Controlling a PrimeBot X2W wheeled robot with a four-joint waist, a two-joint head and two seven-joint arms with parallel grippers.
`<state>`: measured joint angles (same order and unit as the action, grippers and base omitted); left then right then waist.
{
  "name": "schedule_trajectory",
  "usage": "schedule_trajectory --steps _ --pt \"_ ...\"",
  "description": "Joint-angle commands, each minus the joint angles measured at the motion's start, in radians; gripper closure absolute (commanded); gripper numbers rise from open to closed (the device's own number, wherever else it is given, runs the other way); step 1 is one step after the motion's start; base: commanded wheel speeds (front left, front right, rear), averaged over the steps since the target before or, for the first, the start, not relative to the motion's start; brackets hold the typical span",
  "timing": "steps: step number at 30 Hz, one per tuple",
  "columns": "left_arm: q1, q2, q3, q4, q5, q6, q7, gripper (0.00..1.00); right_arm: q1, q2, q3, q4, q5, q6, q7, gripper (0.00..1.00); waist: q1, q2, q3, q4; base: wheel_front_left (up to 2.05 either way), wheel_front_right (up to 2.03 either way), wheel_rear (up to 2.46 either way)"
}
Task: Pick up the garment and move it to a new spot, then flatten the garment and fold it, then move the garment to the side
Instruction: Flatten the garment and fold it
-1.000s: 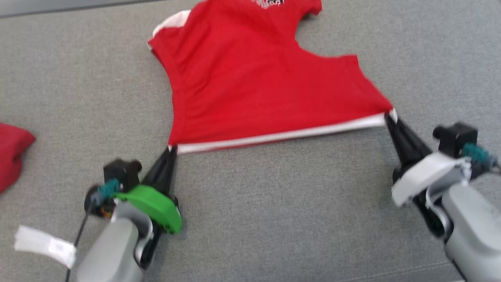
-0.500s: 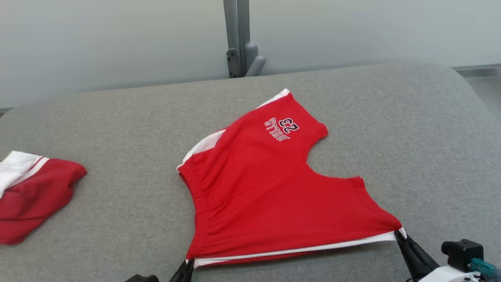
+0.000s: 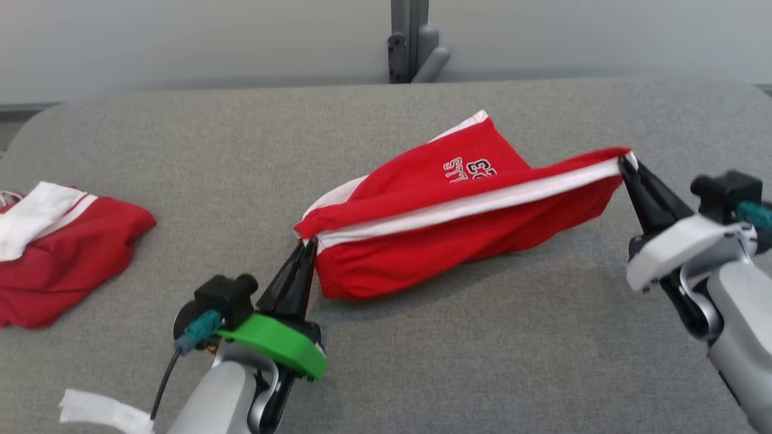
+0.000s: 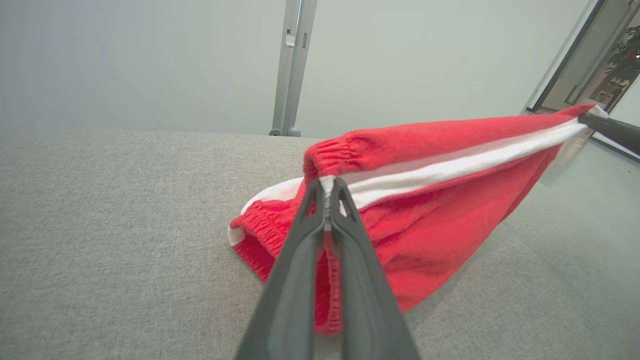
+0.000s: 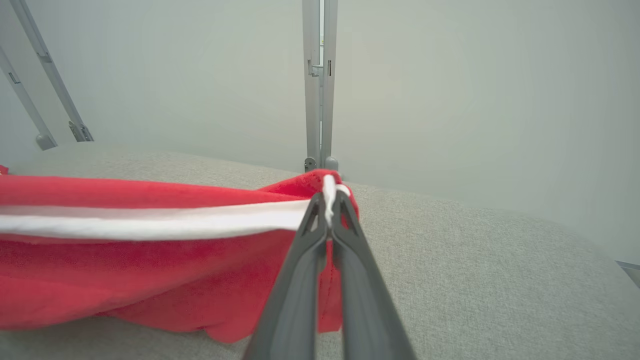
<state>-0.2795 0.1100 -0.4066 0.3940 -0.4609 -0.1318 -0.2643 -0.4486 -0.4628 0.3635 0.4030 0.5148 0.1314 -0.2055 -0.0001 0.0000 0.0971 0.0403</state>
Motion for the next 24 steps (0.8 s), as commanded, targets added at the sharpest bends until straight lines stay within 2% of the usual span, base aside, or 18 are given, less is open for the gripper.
schedule_trajectory --steps 1,9,13,17,18,19,20,21,24 --pt "-0.029 -0.004 0.002 0.006 0.0 0.003 0.0 1.0 -0.026 -0.009 0.006 0.009 -0.011 -0.001 0.003 1.0 0.0001 0.0 0.181 0.115 0.0 0.0 0.0" --pt "-0.224 -0.052 0.039 0.1 0.019 0.003 0.0 1.0 -0.361 -0.009 0.139 0.214 0.01 -0.002 0.044 1.0 0.0001 0.0 0.334 0.174 0.0 0.0 0.0" --pt "-0.278 -0.058 0.039 0.123 0.018 0.003 0.0 1.0 -0.478 -0.007 0.19 0.32 -0.001 -0.002 0.039 1.0 0.0001 0.0 0.387 0.195 0.0 0.0 0.0" --pt "-0.315 -0.058 0.004 0.113 -0.028 0.003 0.0 1.0 -0.556 0.01 0.207 0.418 0.017 -0.001 0.016 1.0 0.0001 0.0 0.419 0.21 0.0 0.0 0.0" --pt "-0.32 -0.059 0.0 0.107 -0.04 0.003 0.0 1.0 -0.573 0.017 0.202 0.44 0.023 -0.002 0.004 0.89 0.0001 0.0 0.424 0.213 0.0 0.0 0.0" --pt "-0.323 -0.058 -0.002 0.104 -0.049 0.004 0.0 0.65 -0.586 0.024 0.2 0.459 0.028 -0.001 -0.007 0.0 0.0001 0.0 0.428 0.213 0.0 0.0 0.0" --pt "-0.326 -0.058 -0.007 0.098 -0.049 0.008 0.0 0.11 -0.592 0.033 0.198 0.476 0.033 -0.001 -0.018 0.0 0.0001 0.0 0.431 0.213 0.0 0.0 0.0" --pt "-0.326 -0.058 -0.01 0.09 -0.057 0.008 0.0 0.0 -0.594 0.041 0.203 0.488 0.036 -0.001 -0.028 0.0 0.0001 0.0 0.432 0.212 0.0 0.0 0.0" --pt "-0.307 -0.059 -0.019 0.071 -0.047 0.02 0.0 0.0 -0.59 0.04 0.196 0.485 0.051 -0.001 -0.053 0.0 0.0001 0.0 0.425 0.203 0.0 0.0 0.0"
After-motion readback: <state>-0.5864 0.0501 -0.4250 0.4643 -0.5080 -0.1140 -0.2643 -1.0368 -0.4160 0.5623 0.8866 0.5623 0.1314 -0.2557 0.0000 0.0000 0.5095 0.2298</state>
